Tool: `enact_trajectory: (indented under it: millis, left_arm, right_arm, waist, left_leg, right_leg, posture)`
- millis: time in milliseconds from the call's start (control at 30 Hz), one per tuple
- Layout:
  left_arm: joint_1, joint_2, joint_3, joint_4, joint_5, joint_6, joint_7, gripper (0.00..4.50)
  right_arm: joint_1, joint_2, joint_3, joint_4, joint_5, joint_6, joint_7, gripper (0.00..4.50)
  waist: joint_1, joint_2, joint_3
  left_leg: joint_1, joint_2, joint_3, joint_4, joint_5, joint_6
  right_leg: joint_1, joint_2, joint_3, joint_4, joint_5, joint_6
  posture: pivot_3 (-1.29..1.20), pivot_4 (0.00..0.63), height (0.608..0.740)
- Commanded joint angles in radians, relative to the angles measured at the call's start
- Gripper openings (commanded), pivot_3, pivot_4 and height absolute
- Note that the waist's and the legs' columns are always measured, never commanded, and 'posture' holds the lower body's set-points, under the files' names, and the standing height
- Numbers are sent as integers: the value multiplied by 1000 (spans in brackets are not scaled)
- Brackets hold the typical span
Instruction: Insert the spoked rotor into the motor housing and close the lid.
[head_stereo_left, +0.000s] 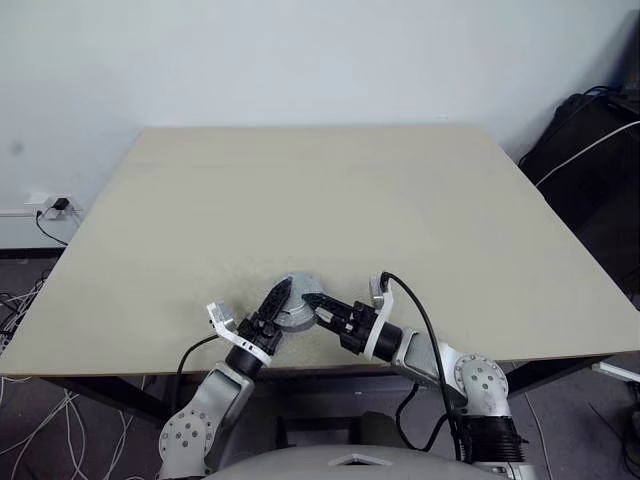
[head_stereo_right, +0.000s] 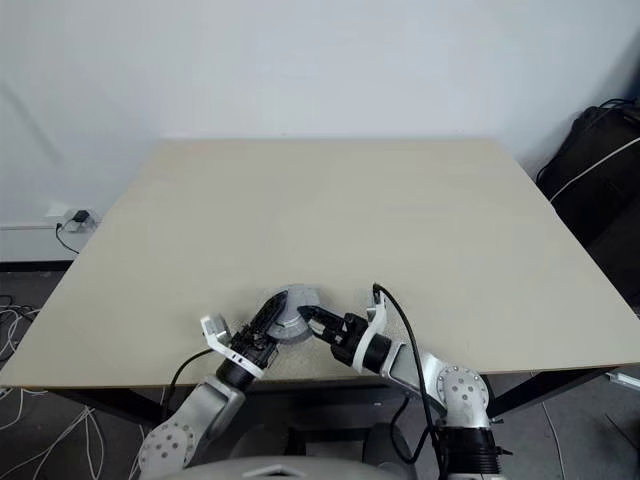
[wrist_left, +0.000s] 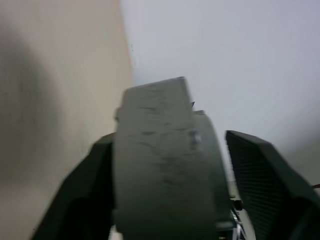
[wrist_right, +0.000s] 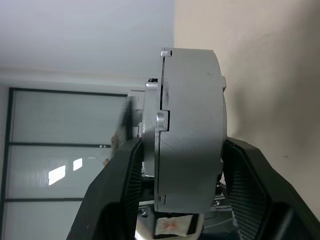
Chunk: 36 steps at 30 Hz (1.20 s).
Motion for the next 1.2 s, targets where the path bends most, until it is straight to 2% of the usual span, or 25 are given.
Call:
enact_trajectory:
  millis: [33, 267, 433, 600, 667, 700, 933, 1000, 1100, 1200]
  left_arm:
    - [-28, -70, -2, -6, -22, 0, -25, 2330]
    - [-32, -57, 1, 12, -24, -1, -43, 2260]
    - [-47, -64, 13, 13, -21, -22, -47, 2260]
    - [-62, -65, 22, 23, -16, -42, -43, 2193]
    - [-64, -65, 28, 27, -10, -49, -44, 2192]
    - [-65, -66, 31, 29, -8, -52, -43, 2191]
    - [-95, -83, 81, 57, 40, -130, -1, 2164]
    - [-128, -89, 114, 77, 58, -179, 33, 2164]
    - [-197, -79, 162, 126, 76, -233, 65, 2163]
    - [-281, -69, 214, 192, 96, -276, 87, 2162]
  right_arm:
    - [-26, 6, -3, -45, 18, -13, 25, 2096]
    - [-23, 13, -6, -49, 8, -26, 29, 2096]
    - [-18, 16, -14, -74, -77, -70, 49, 2096]
    - [-13, 14, -16, -75, -89, -67, 72, 3795]
    - [-8, 12, -21, -75, -87, -69, 72, 4392]
    - [-6, 10, -24, -75, -85, -69, 73, 4500]
    - [33, -19, -47, -107, -88, -74, 71, 4500]
    - [42, -52, -25, -143, -176, -89, 89, 4500]
    - [49, -127, 71, -216, -393, -145, 157, 4500]
    - [59, -155, 126, -236, -548, -238, 223, 4500]
  waist:
    - [0, 0, 0]
    - [0, 0, 0]
    - [0, 0, 0]
    - [0, -1, -1]
    - [0, -1, -1]
    - [0, -1, -1]
    - [2, -2, -1]
    - [1, -2, -1]
    - [2, -2, -2]
    - [3, -5, -3]
  left_leg:
    - [0, 0, 0, 0, 0, 0]
    - [0, 0, 0, 0, 0, 0]
    - [0, 0, 0, 0, 0, 0]
    - [0, 0, 0, 1, 0, 0]
    - [0, 0, 0, 0, 0, 0]
    - [0, 0, 0, 1, 0, 0]
    - [0, 0, 0, 1, -1, -2]
    - [0, 1, 0, 1, -1, -2]
    - [0, 1, 0, 2, -1, -1]
    - [0, 0, 1, 3, 1, 1]
  right_leg:
    - [0, 0, 0, 0, 0, 0]
    - [0, 0, 0, 0, 0, 0]
    - [0, 0, 0, 0, 0, 0]
    - [0, 0, 1, 0, 0, 0]
    - [0, 1, 1, 0, 1, -1]
    - [0, 1, 1, 0, 2, -2]
    - [0, 1, 1, 0, 2, -3]
    - [0, 1, 1, 0, 2, -3]
    - [0, 2, 1, 0, 2, -1]
    - [1, 3, 1, 0, 2, 0]
  posture:
    - [0, 0, 740]
    - [0, 0, 740]
    - [0, 0, 740]
    - [0, 0, 740]
    - [0, 0, 740]
    - [0, 0, 740]
    - [0, 0, 740]
    - [0, 0, 740]
    - [0, 0, 740]
    - [0, 0, 740]
